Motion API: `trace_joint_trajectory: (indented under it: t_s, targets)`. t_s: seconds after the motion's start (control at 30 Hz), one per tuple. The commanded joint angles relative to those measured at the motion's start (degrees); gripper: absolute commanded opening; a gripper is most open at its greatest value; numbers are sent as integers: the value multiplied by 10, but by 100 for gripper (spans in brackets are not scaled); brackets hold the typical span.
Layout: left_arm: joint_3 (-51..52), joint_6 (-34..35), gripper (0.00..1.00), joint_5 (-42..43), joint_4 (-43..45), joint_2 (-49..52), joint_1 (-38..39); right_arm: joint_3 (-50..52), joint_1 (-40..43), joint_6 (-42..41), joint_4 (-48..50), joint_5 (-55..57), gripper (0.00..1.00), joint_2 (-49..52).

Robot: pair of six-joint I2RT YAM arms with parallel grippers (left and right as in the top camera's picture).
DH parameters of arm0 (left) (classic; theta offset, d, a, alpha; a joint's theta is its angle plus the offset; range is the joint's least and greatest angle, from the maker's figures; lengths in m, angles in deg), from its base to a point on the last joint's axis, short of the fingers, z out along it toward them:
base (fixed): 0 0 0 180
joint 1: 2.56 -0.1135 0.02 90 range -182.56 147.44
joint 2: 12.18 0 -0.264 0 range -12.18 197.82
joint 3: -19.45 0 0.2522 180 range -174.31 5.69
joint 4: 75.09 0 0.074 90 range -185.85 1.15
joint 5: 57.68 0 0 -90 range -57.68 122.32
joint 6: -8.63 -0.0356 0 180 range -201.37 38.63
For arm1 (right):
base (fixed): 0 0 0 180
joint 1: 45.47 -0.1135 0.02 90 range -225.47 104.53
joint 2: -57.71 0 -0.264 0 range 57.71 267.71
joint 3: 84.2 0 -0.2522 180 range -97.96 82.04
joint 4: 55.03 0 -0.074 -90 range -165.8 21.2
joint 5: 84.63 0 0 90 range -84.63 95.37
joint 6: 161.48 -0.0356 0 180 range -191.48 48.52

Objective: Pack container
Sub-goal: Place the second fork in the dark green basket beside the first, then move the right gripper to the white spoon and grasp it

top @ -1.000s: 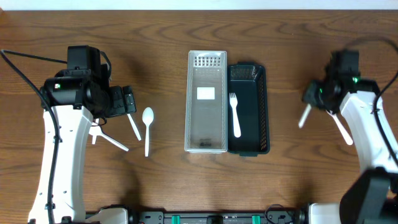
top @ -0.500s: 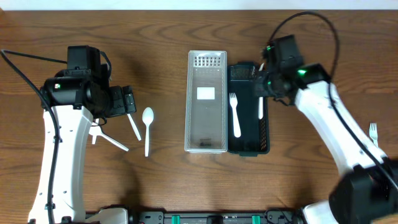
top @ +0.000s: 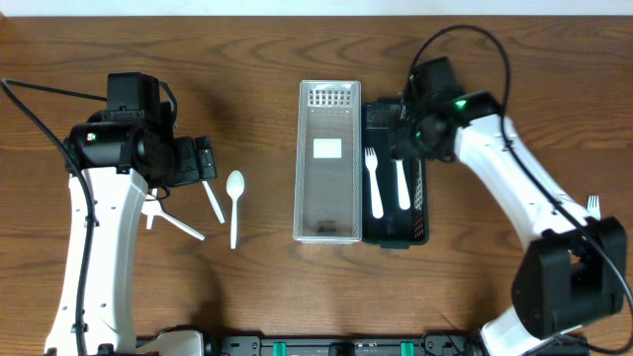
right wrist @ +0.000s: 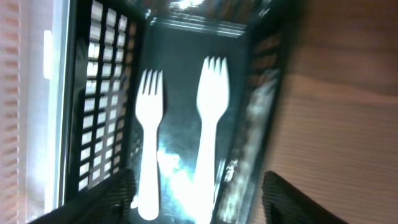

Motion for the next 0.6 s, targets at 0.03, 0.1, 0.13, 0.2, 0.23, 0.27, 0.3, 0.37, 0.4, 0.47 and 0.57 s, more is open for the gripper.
trace_joint_trajectory:
  t_s: [0.03, 0.1, 0.13, 0.2, 0.23, 0.27, 0.3, 0.37, 0.4, 0.47, 0.57]
  targets:
    - [-10, -6, 98, -7, -2, 0, -2, -64, 96, 47, -21, 86, 83, -57]
    - [-10, -6, 98, -7, -2, 0, -2, -71, 151, 118, -28, 98, 92, -61]
    - [-10, -6, 98, -7, -2, 0, -2, -71, 180, 169, -33, 92, 96, -61]
    - [-10, -6, 98, -7, -2, 0, -2, -69, 234, 254, -49, 87, 99, -53]
    - [-10, -6, 98, -7, -2, 0, -2, -68, 260, 283, -56, 87, 99, -45]
    - [-10, -6, 98, -7, -2, 0, -2, -68, 280, 303, -60, 79, 99, -37]
    - [-10, -6, 98, -7, -2, 0, -2, -68, 303, 329, -61, 59, 99, -26]
    - [-10, -6, 98, -7, -2, 0, -2, -68, 337, 376, -66, 7, 99, -2]
    - [-10, -6, 98, -7, -2, 0, -2, -68, 347, 388, -71, -7, 98, 9]
    - [-10, -6, 98, -7, -2, 0, -2, -68, 365, 395, -77, -13, 96, 35]
    - [-10, -6, 98, -7, -2, 0, -2, -68, 375, 400, -73, -13, 95, 77]
